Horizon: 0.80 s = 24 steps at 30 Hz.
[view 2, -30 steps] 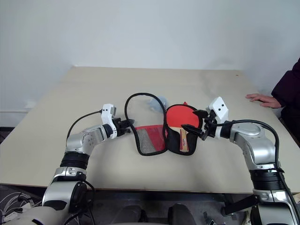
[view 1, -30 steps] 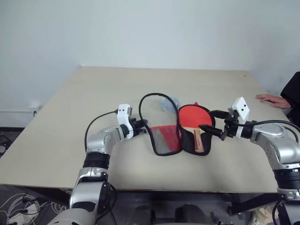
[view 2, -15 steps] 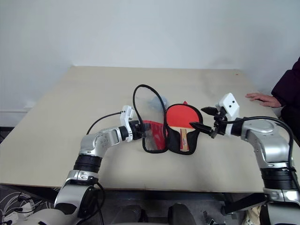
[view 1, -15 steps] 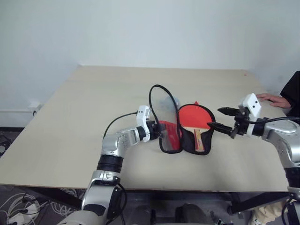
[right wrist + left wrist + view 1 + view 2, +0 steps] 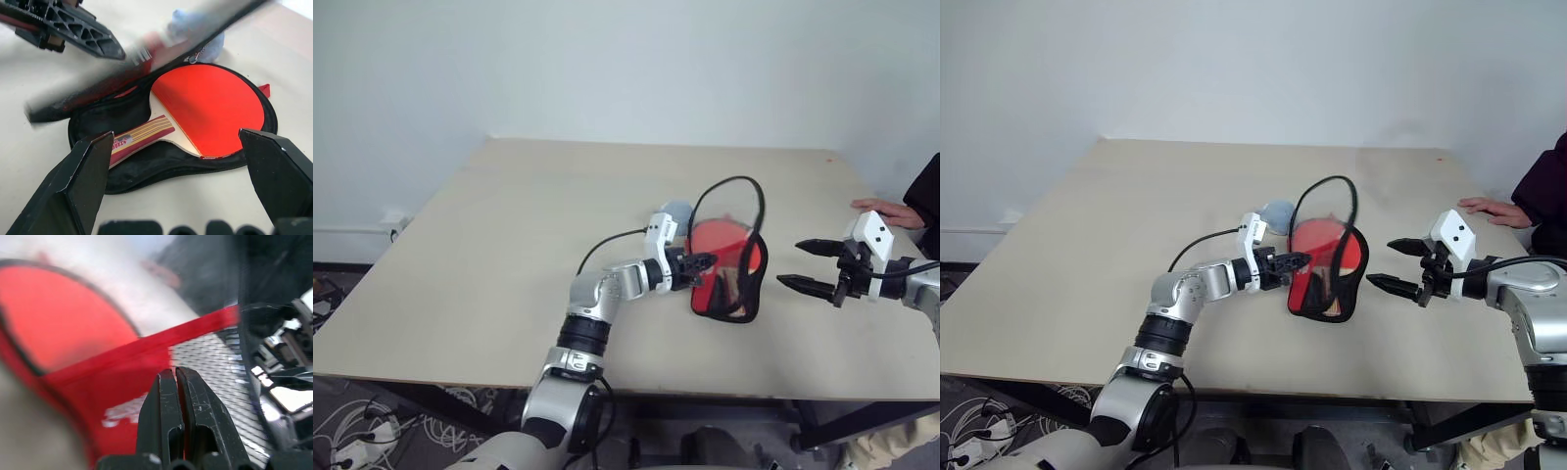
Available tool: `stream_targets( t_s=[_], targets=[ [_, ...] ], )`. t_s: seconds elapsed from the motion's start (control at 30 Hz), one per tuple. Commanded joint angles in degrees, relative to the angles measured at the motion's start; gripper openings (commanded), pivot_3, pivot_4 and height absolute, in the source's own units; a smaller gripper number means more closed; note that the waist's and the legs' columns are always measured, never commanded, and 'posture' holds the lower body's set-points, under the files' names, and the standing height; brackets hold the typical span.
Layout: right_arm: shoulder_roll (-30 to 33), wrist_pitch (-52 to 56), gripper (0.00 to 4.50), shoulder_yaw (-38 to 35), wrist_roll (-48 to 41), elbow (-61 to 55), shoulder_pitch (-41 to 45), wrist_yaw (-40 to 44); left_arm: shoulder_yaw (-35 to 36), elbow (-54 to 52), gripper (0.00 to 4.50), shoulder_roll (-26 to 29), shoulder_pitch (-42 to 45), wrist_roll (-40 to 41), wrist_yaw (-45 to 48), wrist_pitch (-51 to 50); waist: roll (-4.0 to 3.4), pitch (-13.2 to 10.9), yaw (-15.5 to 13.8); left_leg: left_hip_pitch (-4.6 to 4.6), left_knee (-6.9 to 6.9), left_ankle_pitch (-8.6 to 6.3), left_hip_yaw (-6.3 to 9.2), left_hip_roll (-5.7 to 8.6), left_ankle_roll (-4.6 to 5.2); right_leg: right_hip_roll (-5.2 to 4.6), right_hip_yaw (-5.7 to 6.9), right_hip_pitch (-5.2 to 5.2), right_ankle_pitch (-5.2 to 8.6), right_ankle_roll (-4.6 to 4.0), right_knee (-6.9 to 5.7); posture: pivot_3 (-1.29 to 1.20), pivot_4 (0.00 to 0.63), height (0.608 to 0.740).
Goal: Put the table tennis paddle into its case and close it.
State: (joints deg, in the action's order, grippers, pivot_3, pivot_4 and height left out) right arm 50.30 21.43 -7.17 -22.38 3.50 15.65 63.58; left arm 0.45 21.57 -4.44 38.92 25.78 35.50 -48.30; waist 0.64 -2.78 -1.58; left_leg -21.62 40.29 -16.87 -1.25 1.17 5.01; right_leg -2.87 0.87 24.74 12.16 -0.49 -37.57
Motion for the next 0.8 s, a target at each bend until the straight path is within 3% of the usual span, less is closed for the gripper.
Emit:
stream_targets(
  t_s=[0.03,0.13,0.47,0.57,0.8],
  targets=[
    [0.54,-0.56,4.42,-1.91,-0.81,-2.05,-0.09,0.19,-0.32,-1.49,0.01,1.23,1.3,-0.7,0.0,3.22,0.0,0.0,0.0,0.0,0.0,0.01,0.0,0.0,0.0,0.01,0.0,-0.01,0.01,0.02,0.0,0.0,0.0,0.729],
    [1.16,-0.42,4.42,-2.07,-0.99,-1.99,-0.5,1.0,0.32,-2.43,0.01,3.47,0.01,-1.01,-0.01,4.26,-0.01,0.0,0.0,0.02,0.0,0.02,0.0,0.0,0.02,0.03,-0.03,-0.01,-0.02,0.01,-0.02,0.0,0.0,0.729],
    [3.18,-3.17,4.42,-1.23,0.74,0.77,-0.04,4.27,7.65,-6.09,0.01,10.53,-3.73,6.48,-0.9,-8.36,0.0,0.0,-0.07,0.0,0.02,0.03,0.01,0.03,0.04,-0.04,-0.02,-0.02,-0.18,-0.2,0.02,0.0,0.0,0.729],
    [3.01,-3.65,4.42,-0.88,1.13,1.56,0.29,4.42,9.68,-6.98,0.56,12.51,-4.85,9.64,-0.65,-13.52,0.0,0.0,-0.06,0.01,0.03,0.03,0.02,0.02,0.03,-0.04,-0.01,-0.03,-0.19,-0.21,0.02,0.0,0.0,0.729],
    [2.25,-3.37,4.42,-0.64,1.36,1.07,0.1,4.11,13.25,-4.88,2.36,13.71,-4.11,12.9,-1.71,-18.92,-0.01,0.0,-0.28,0.02,0.09,0.04,0.05,0.03,0.02,-0.09,0.0,-0.08,-0.2,-0.22,0.02,0.0,0.0,0.729]
  ],
)
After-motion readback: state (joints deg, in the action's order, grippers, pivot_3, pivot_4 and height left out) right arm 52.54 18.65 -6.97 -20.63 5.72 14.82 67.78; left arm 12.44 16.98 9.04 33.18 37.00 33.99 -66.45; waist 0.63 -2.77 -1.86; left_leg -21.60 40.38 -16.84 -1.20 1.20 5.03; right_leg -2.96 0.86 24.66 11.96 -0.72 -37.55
